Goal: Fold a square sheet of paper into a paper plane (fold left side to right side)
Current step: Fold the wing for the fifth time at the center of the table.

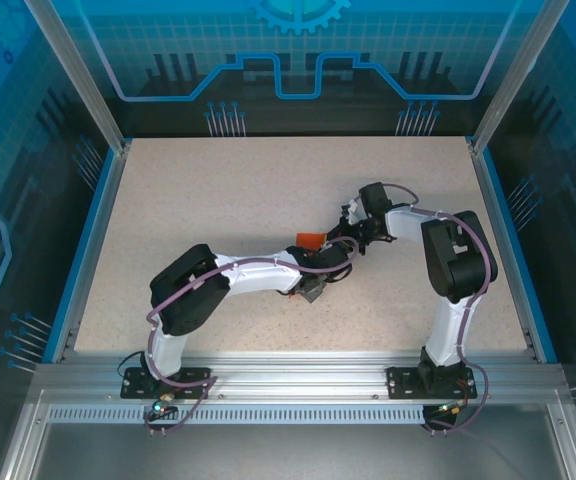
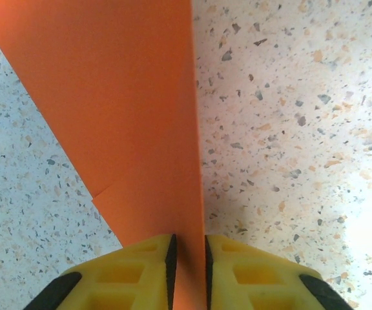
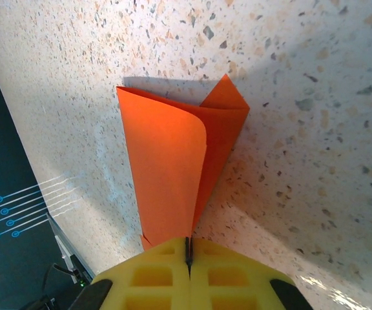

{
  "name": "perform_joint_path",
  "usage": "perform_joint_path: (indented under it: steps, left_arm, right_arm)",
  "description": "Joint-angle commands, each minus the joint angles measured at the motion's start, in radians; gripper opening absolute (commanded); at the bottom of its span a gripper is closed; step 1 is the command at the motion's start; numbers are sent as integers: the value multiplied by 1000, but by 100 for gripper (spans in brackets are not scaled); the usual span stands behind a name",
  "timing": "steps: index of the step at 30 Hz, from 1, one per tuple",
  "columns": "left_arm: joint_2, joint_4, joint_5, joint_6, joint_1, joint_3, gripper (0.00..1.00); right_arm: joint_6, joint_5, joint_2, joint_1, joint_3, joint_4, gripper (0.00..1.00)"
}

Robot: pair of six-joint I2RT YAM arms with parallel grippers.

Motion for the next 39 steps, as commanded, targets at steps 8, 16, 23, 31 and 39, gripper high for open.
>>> perform_joint_path:
  steps: [8, 16, 23, 31, 39]
  left_arm:
    - [10, 1, 88, -29, 16, 21, 15]
    - [-45, 63, 288, -69, 95, -16, 14]
    - [-71, 123, 567, -122, 206, -47, 10]
    - [-101, 325, 887, -280, 347, -150, 9]
    - [-101, 591, 1047, -480, 419, -290, 7]
  right_arm:
    - [-54, 148, -141, -38, -36, -15, 26]
    - [-82, 281, -348, -115, -179, -19, 38]
    - [-92, 311, -452, -124, -320, 51, 44]
    - [-85, 300, -475, -69, -393, 147, 48]
    - [-26, 284, -451, 0, -432, 287, 51]
